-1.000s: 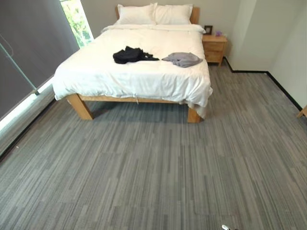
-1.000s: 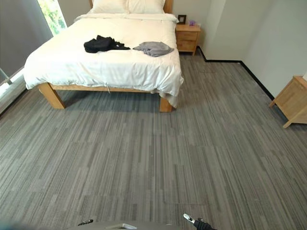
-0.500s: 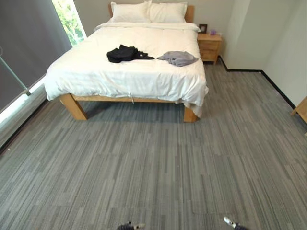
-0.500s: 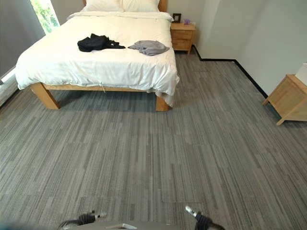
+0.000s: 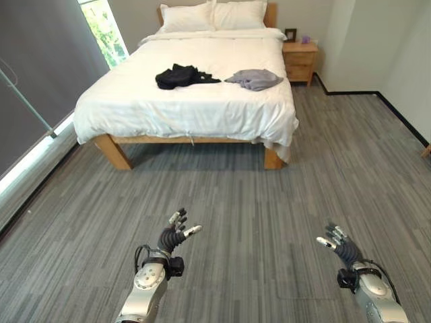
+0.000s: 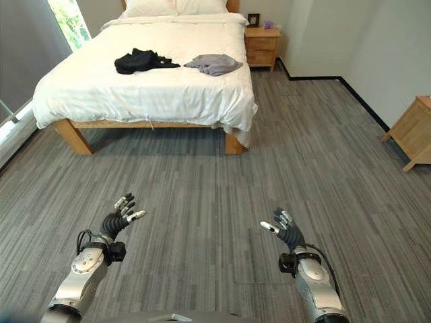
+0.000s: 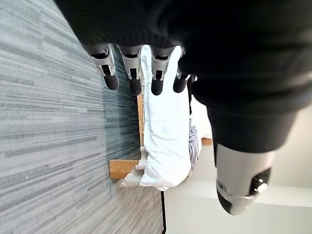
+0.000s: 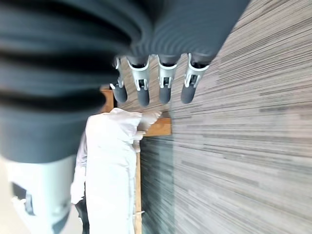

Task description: Pick up bed clothes into laundry basket.

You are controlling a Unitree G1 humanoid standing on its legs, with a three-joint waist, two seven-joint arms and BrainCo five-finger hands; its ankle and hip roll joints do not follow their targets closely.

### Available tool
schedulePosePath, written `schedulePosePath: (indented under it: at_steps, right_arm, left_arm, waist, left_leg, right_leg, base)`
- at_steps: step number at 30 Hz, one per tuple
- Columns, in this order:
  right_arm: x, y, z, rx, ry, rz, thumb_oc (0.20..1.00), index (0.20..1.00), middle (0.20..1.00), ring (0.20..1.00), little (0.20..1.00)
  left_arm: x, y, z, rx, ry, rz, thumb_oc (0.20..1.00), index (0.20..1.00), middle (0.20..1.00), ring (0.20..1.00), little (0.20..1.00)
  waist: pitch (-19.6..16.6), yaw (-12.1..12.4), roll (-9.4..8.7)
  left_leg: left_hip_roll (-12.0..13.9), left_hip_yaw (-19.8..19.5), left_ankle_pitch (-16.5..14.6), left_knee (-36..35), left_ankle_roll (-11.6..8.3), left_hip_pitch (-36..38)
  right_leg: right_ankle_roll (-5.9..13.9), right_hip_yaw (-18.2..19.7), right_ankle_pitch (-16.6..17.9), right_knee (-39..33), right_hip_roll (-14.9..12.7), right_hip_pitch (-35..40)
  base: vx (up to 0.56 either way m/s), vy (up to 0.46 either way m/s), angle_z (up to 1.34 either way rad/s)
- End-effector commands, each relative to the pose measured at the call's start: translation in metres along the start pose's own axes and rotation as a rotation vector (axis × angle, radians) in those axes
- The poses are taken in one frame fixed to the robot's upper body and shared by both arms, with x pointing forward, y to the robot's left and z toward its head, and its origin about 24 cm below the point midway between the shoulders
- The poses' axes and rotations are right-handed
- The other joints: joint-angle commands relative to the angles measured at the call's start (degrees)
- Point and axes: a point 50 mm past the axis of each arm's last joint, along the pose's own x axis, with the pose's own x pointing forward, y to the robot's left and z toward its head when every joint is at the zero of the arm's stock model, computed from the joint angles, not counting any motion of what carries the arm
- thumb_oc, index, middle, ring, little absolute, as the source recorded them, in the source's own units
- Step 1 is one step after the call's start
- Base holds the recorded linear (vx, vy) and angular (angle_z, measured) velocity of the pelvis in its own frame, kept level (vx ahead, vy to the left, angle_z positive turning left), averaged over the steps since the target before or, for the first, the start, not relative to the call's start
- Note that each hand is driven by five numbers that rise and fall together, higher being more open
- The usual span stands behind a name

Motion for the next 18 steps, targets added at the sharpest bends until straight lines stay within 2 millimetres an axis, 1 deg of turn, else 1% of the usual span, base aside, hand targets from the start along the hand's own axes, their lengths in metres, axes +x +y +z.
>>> schedulePosePath:
  at_steps: [1, 2, 3, 4, 6, 7, 10, 14, 15, 16, 18]
  right_arm:
    - [0.006, 0.003, 0.018, -0.036, -0.129, -0.039, 1.0, 1.0, 1.0, 1.0, 1.0]
    - [0.005, 0.007, 0.01, -0.024, -0.105, -0.034, 1.0, 1.0, 1.0, 1.0, 1.0]
    - [0.005, 0.007, 0.01, -0.024, -0.105, -0.034, 1.0, 1.0, 1.0, 1.0, 1.0]
    - [0.004, 0.011, 0.006, -0.039, -0.083, -0.019, 1.0, 1.0, 1.0, 1.0, 1.0]
    - [0.003, 0.013, 0.005, -0.036, -0.08, -0.016, 1.0, 1.0, 1.0, 1.0, 1.0]
    - [0.002, 0.014, 0.007, -0.034, -0.093, -0.006, 1.0, 1.0, 1.0, 1.0, 1.0]
    - [0.0, 0.009, 0.007, -0.052, -0.091, -0.022, 1.0, 1.0, 1.0, 1.0, 1.0]
    - [0.004, 0.006, 0.01, -0.033, -0.098, -0.048, 1.0, 1.0, 1.0, 1.0, 1.0]
    - [0.005, 0.006, 0.013, -0.033, -0.111, -0.048, 1.0, 1.0, 1.0, 1.0, 1.0]
    - [0.009, 0.009, 0.023, -0.049, -0.144, -0.038, 1.0, 1.0, 1.0, 1.0, 1.0]
    - [0.012, 0.01, 0.027, -0.051, -0.156, -0.036, 1.0, 1.0, 1.0, 1.0, 1.0]
  left_arm:
    - [0.012, 0.014, 0.021, 0.062, -0.115, 0.086, 1.0, 1.0, 1.0, 1.0, 1.0]
    - [0.012, 0.012, 0.016, 0.032, -0.1, 0.105, 1.0, 1.0, 1.0, 1.0, 1.0]
    - [0.012, 0.012, 0.016, 0.032, -0.1, 0.106, 1.0, 1.0, 1.0, 1.0, 1.0]
    - [0.011, 0.014, 0.01, 0.006, -0.073, 0.132, 1.0, 1.0, 1.0, 1.0, 1.0]
    - [0.01, 0.016, 0.009, 0.006, -0.071, 0.146, 1.0, 1.0, 1.0, 1.0, 1.0]
    - [0.006, 0.022, 0.007, -0.025, -0.069, 0.184, 1.0, 1.0, 1.0, 1.0, 1.0]
    - [0.003, 0.031, 0.006, -0.023, -0.067, 0.23, 1.0, 1.0, 1.0, 1.0, 1.0]
    - [0.002, 0.039, 0.011, 0.024, -0.079, 0.257, 1.0, 1.0, 1.0, 1.0, 1.0]
    - [0.001, 0.042, 0.013, 0.032, -0.089, 0.266, 1.0, 1.0, 1.0, 1.0, 1.0]
    - [0.001, 0.047, 0.016, 0.044, -0.099, 0.288, 1.0, 1.0, 1.0, 1.0, 1.0]
    - [0.001, 0.048, 0.018, 0.042, -0.112, 0.293, 1.0, 1.0, 1.0, 1.0, 1.0]
  waist:
    - [0.0, -0.1, -3.46]
    - [0.2, -0.1, -3.55]
    - [0.2, -0.1, -3.55]
    - [0.5, -0.1, -3.63]
    - [0.7, -0.1, -3.65]
    - [1.0, -0.1, -3.74]
    - [1.4, -0.1, -3.93]
    - [1.9, 0.1, -3.92]
    - [2.0, 0.2, -3.94]
    - [2.3, 0.5, -4.09]
    - [2.5, 0.8, -4.11]
  left_leg:
    - [0.4, -1.0, 0.8, 0.0, -2.42, -1.5]
    - [0.5, -0.9, 0.8, 0.0, -2.42, -1.5]
    - [0.5, -0.9, 0.8, 0.0, -2.42, -1.5]
    - [0.6, -0.8, 0.8, 0.0, -2.46, -1.5]
    - [0.6, -0.8, 0.8, 0.0, -2.45, -1.6]
    - [0.5, -0.8, 0.7, 0.0, -2.42, -1.6]
    - [0.4, -0.8, 0.6, 0.0, -2.28, -1.8]
    - [0.2, -0.5, 0.5, 0.0, -2.07, -2.2]
    - [0.2, -0.4, 0.4, 0.0, -2.03, -2.2]
    - [-0.1, 0.2, 0.1, 0.0, -1.79, -2.4]
    - [-0.3, 0.5, 0.0, 0.0, -1.5, -2.6]
  right_leg:
    - [6.79, 0.5, 1.7, 0.8, -5.7, -0.6]
    - [6.77, 0.5, 1.7, 0.7, -5.7, -0.6]
    - [6.77, 0.5, 1.7, 0.7, -5.7, -0.6]
    - [6.79, 0.6, 1.6, 0.7, -5.7, -0.6]
    - [6.79, 0.6, 1.6, 0.6, -5.7, -0.7]
    - [6.82, 0.8, 1.6, 0.7, -5.8, -0.8]
    - [6.92, 1.0, 1.7, 0.7, -5.9, -1.0]
    - [7.11, 1.2, 1.8, 0.8, -6.0, -1.5]
    - [7.17, 1.2, 1.8, 0.8, -6.1, -1.5]
    - [7.55, 1.4, 1.9, 0.9, -6.4, -1.9]
    - [7.78, 1.6, 2.0, 1.3, -6.8, -2.3]
  base:
    - [0.01, 0.002, -0.05]
    - [0.01, 0.002, -0.06]
    - [0.01, 0.0, -0.06]
    - [0.01, 0.0, -0.03]
    - [0.02, 0.009, -0.07]
    - [0.03, 0.021, -0.05]
    - [0.01, 0.008, 0.0]
    - [0.02, 0.025, -0.01]
    - [0.07, 0.074, -0.13]
    - [0.07, 0.079, -0.14]
    - [0.07, 0.098, -0.12]
